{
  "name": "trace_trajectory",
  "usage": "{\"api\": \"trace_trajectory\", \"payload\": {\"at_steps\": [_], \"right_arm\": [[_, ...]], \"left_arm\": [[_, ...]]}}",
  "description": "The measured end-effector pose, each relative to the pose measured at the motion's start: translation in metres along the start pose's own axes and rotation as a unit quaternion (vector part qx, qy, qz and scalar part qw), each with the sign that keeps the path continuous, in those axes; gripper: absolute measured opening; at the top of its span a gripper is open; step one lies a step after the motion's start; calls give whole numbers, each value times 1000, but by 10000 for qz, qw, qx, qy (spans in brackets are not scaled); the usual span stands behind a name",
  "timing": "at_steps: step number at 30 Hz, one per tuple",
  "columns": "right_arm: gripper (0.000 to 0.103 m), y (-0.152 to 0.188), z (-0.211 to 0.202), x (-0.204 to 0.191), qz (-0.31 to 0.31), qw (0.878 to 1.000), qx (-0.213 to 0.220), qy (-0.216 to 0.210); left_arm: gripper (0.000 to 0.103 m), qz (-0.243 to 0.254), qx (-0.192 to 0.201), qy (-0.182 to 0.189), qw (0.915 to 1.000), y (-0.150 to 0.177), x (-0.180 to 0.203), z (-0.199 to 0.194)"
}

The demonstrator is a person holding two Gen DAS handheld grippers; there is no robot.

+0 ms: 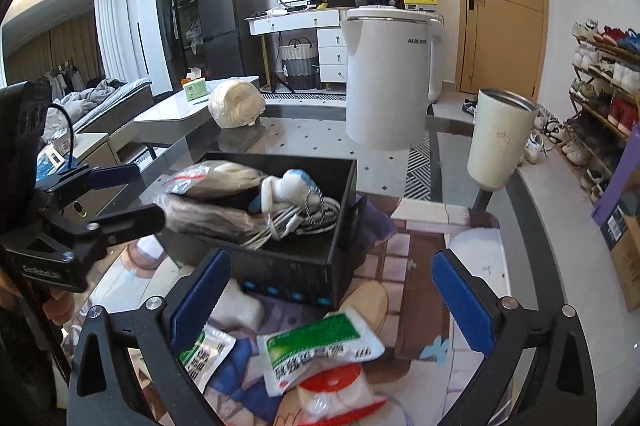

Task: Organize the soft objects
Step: 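Move both grippers back toward the green sachets and red glue packet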

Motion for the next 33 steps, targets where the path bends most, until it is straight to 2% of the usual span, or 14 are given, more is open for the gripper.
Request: {"api": "trace_trajectory", "payload": {"at_steps": [10,16,23,28,33], "right_arm": [[102,29,-11,-3,-66,9998,-153,-49],[102,43,-10,2,-89,9992,-376,-119],[102,53,-5,-4,-472,9969,-603,-165],[102,61,-2,-4,-671,9945,-782,-202],[102,66,3,3,-600,9935,-951,-175]], "left_arm": [[103,-441,-17,-365,9984,32,-1,-18],[103,-510,-38,-591,9969,51,5,-22],[103,-431,-65,-788,9959,60,15,-19],[103,-469,-227,-704,9962,68,23,-7],[103,-339,-424,-624,9966,77,34,7]]}}
Point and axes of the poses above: each gripper's, at about its wrist camera, not at the fingertips, and z roughly the way its jaws point, x to its right, y to its underside, the point moved 6 cm from there along z, roughly the way its jaws point, and after that the axes turned 8 degrees about z, right-handed, at the moved point
